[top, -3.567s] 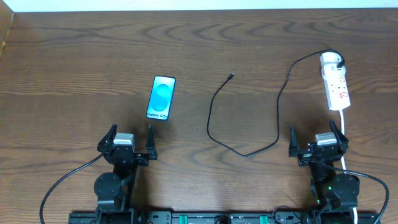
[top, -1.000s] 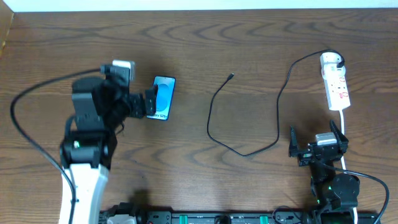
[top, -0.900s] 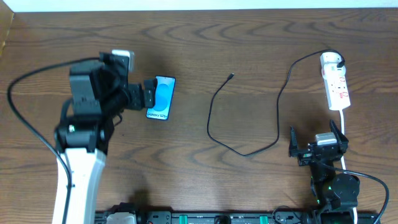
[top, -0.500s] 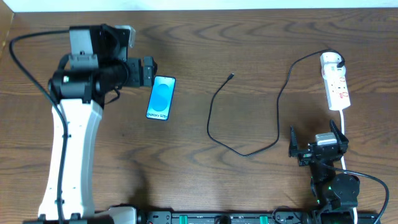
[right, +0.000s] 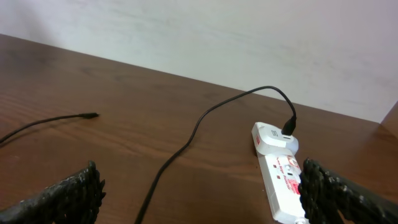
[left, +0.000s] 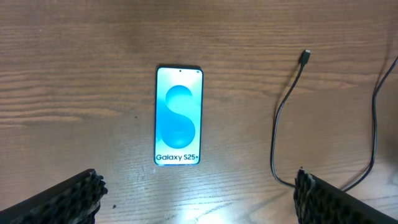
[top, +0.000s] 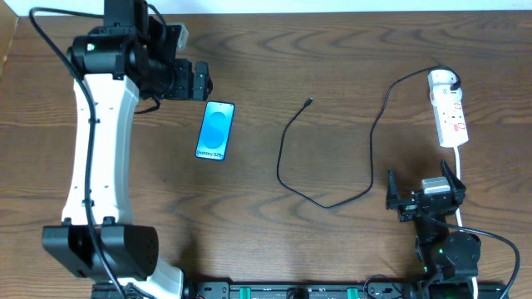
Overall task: Plug charger to phone and switch on socket
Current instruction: 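Raise the left arm and move the left gripper above the phone, then lower the open left gripper down over the phone's lower end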
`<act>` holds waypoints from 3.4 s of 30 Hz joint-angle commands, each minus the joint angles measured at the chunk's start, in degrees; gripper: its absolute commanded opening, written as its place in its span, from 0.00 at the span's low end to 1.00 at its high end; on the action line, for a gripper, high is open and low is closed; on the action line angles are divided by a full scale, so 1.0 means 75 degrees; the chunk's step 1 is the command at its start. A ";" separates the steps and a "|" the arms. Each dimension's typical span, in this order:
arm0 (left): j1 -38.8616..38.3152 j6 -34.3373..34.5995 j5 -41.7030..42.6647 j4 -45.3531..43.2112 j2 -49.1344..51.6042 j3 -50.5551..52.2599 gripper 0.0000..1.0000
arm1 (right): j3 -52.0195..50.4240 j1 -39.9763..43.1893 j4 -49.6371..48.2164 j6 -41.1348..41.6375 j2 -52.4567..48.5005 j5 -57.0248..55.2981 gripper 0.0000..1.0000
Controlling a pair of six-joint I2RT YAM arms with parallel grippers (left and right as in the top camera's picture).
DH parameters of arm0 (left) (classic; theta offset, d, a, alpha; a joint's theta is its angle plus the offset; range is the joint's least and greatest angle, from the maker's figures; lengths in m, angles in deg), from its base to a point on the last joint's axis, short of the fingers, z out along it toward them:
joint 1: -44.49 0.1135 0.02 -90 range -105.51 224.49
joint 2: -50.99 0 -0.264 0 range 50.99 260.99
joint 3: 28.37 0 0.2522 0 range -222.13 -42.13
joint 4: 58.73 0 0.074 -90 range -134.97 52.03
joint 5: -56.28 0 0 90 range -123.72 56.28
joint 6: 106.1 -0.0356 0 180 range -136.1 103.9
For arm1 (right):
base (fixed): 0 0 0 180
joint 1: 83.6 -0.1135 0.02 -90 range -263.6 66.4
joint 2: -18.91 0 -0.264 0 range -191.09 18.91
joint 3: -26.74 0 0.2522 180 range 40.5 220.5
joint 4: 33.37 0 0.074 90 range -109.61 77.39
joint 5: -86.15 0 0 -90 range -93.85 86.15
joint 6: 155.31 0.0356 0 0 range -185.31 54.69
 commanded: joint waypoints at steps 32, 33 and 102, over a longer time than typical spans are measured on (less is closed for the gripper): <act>-0.0079 0.0711 -0.0764 -0.0012 0.0950 0.0271 0.99 | -0.0012 -0.0058 0.0017 0.0093 0.0026 0.0076 0.99; -0.0079 0.0708 -0.0766 -0.0015 0.0950 0.0271 0.99 | -0.0012 -0.0058 0.0017 0.0090 0.0026 0.0073 0.99; -0.0746 0.1941 -0.1903 -0.1137 0.3319 0.1157 0.99 | -0.0012 -0.0058 0.0017 0.0090 0.0026 0.0073 0.99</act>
